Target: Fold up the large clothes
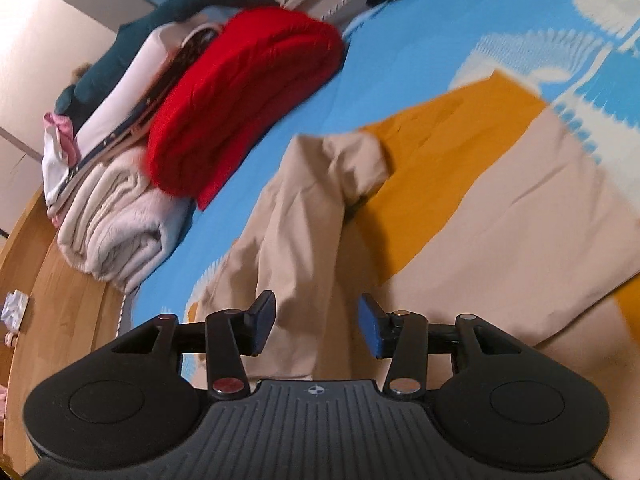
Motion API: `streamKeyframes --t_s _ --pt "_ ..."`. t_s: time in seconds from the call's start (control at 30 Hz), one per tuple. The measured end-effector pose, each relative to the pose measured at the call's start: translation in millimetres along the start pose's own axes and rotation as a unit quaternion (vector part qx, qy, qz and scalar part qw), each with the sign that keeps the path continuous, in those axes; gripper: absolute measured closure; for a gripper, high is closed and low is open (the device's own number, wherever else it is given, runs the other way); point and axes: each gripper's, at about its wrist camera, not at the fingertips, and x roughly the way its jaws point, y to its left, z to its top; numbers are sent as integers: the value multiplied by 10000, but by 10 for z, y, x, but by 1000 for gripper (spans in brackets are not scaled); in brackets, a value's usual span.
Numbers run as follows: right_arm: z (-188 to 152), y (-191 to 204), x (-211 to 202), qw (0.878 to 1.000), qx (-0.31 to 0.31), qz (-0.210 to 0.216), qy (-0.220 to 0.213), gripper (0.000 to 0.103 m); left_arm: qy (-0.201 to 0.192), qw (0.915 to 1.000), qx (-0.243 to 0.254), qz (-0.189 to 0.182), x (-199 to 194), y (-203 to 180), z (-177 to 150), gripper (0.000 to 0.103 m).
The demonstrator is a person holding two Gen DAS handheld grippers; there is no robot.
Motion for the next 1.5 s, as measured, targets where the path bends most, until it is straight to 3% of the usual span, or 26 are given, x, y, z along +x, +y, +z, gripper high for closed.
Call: streamKeyframes --t_s 0.13,0.2,0.23,0.27,0.3,0.33,0.4,0.5,0.57,0.6,0.67,0.7,0.77,0.8,0.87,0.9,0.93,1.0,1.03,1.13,1.2,1.33,1.5 --pt "-42 11 153 9999 28 39 137 55 204 9989 -225 345 210 89 -4 57" --pt "-50 17 205 9998 35 65 188 57 263 9982 -433 330 254 152 -6 57" --pt "-59 28 232 9997 7 102 233 68 272 9982 -466 279 269 163 -2 62" --pt "-68 40 242 9996 -37 139 233 76 272 9984 -454 216 279 162 7 85" --pt "-71 56 242 9997 -72 157 195 90 248 9988 -422 86 274 145 25 98" --pt "-63 76 226 9995 -115 252 133 99 94 9993 -354 -38 228 102 51 102" --pt "-41 110 140 9981 -164 593 -80 99 -576 9974 14 -427 -15 -70 127 102" --pt "10 187 -223 9867 -204 1305 -952 99 -1772 9732 605 -1334 -503 -324 204 102" --pt "13 206 -476 9748 -254 1612 -1524 99 -1982 9649 834 -1510 -618 -373 185 101" --pt "3 197 -553 9722 -244 1629 -1666 99 -1785 9702 860 -1394 -558 -355 176 101" --pt "-55 140 -606 9756 -192 1404 -1676 100 -1021 9896 754 -671 -267 -237 142 101" --pt "-89 120 -562 9827 -219 1067 -1498 100 -377 9975 597 -79 -32 -112 108 101" --pt "-178 30 -321 9972 -236 -105 -705 100 520 9960 56 729 287 218 1 100" --pt "-238 -69 -165 9976 -141 -655 -189 100 600 9949 -283 761 328 358 -38 99" --pt "-397 -373 140 9865 334 -1339 882 99 602 9945 -413 745 297 360 -16 98" --pt "-451 -504 192 9817 697 -1430 1045 99 511 9953 -208 797 247 278 7 98" --pt "-467 -565 199 9802 920 -1413 1037 98 329 9960 17 827 181 187 30 92" --pt "-412 -481 193 9833 647 -1414 951 94 -42 9951 378 916 52 52 54 76" --pt "-382 -430 163 9856 455 -1392 844 85 -272 9930 589 989 -21 -24 58 68" --pt "-295 -403 84 9854 382 -1509 697 65 -884 9818 1335 1023 -224 -312 -18 63" --pt "-251 -420 18 9856 466 -1525 564 59 -1105 9769 1679 728 -283 -498 -59 61" --pt "-226 -292 -70 9906 70 -1365 102 57 -976 9752 1986 -98 -255 -712 -264 59" --pt "-182 -205 11 9944 -229 -1026 -140 57 -747 9726 2119 -589 -160 -828 -477 59"
